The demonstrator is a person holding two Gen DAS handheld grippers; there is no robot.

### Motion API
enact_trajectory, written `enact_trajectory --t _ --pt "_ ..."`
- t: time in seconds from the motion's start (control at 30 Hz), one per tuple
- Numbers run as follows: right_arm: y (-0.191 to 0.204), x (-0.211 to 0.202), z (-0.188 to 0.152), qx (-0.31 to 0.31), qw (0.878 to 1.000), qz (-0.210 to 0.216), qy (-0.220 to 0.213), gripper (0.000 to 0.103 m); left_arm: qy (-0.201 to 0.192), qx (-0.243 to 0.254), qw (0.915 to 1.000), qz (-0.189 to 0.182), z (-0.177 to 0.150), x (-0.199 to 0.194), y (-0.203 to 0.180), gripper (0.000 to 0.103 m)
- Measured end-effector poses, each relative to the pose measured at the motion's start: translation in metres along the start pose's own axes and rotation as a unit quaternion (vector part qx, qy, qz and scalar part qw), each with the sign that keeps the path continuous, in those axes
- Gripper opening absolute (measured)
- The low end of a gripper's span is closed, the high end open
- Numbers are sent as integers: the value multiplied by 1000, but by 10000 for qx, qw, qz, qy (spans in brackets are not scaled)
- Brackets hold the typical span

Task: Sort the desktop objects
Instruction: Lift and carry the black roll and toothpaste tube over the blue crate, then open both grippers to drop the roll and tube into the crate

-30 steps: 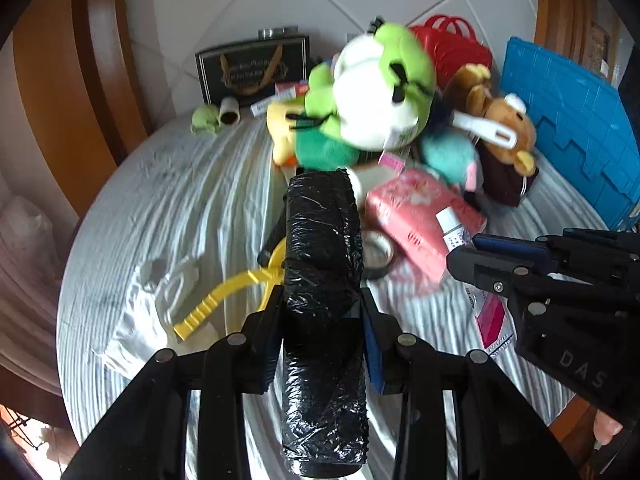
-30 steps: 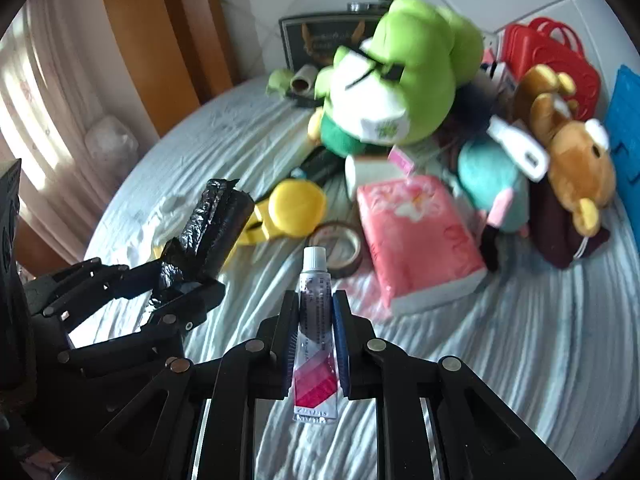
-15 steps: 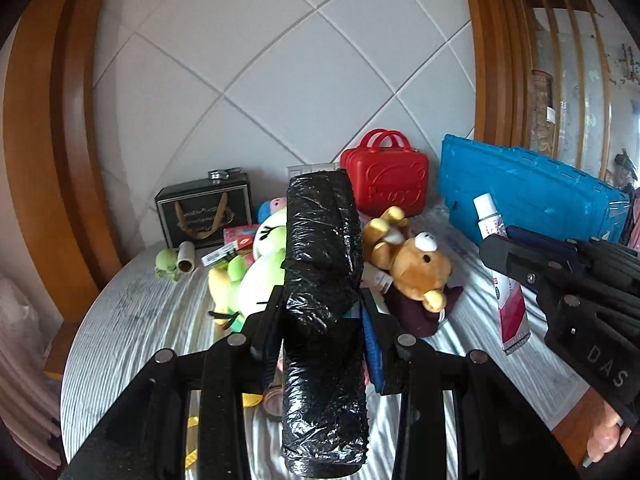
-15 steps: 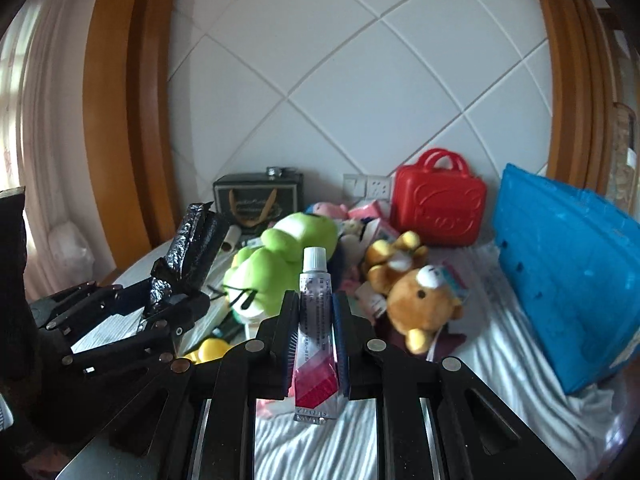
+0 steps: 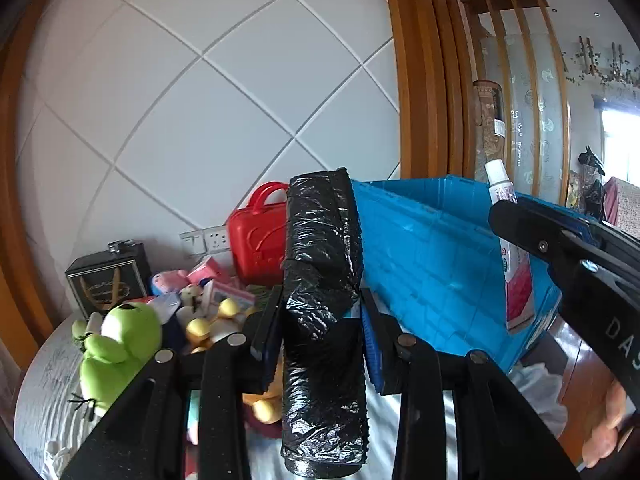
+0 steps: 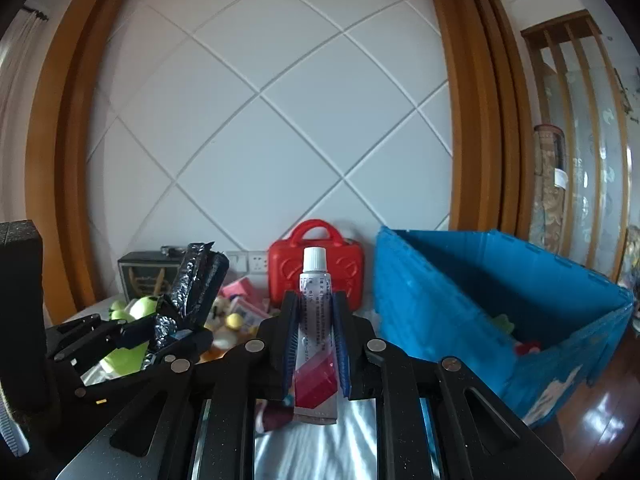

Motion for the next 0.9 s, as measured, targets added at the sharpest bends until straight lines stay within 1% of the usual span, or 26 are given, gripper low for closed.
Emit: enact_trajectory --t 0.1,0.2,0.3,0.4,0.5,0.57,0.7,0.73,0.8,0.9 --pt "-71 1 15 50 9996 -204 -198 17 -130 75 9998 -89 34 25 -66 34" --pt "-143 6 30 123 9986 -423 -278 17 -193 196 9995 -180 62 48 -128 34" --pt "-204 13 41 241 9975 -595 -294 17 -240 259 9991 -227 90 70 -179 34" --pt "-254 27 45 329 9966 -723 -234 17 -170 313 9990 -256 108 91 -220 34" --pt "-288 38 41 389 9955 -863 -53 17 87 335 9988 -347 115 115 -248 34" --pt "-307 52 35 416 9943 -962 194 17 298 380 9981 -382 114 131 -265 34" --pt "-334 75 15 545 9919 -988 584 17 687 430 9958 -418 108 155 -288 34" --pt "-338 80 12 536 9913 -997 678 17 735 409 9952 -508 109 158 -292 34" --pt "-347 90 7 533 9895 -1045 841 17 720 481 9951 -474 109 157 -296 34" --pt "-350 96 3 529 9893 -1035 885 17 650 533 9952 -497 107 157 -297 34"
Point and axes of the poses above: each gripper's, at about its wrist camera, not at the fingertips, and x roughly the way its jaws point, y to its left, z to its top, the point moved 7 cm from there along x, roughly the way its jaws point, and after that the axes turned 7 degrees about y, right-handed, at the moved point
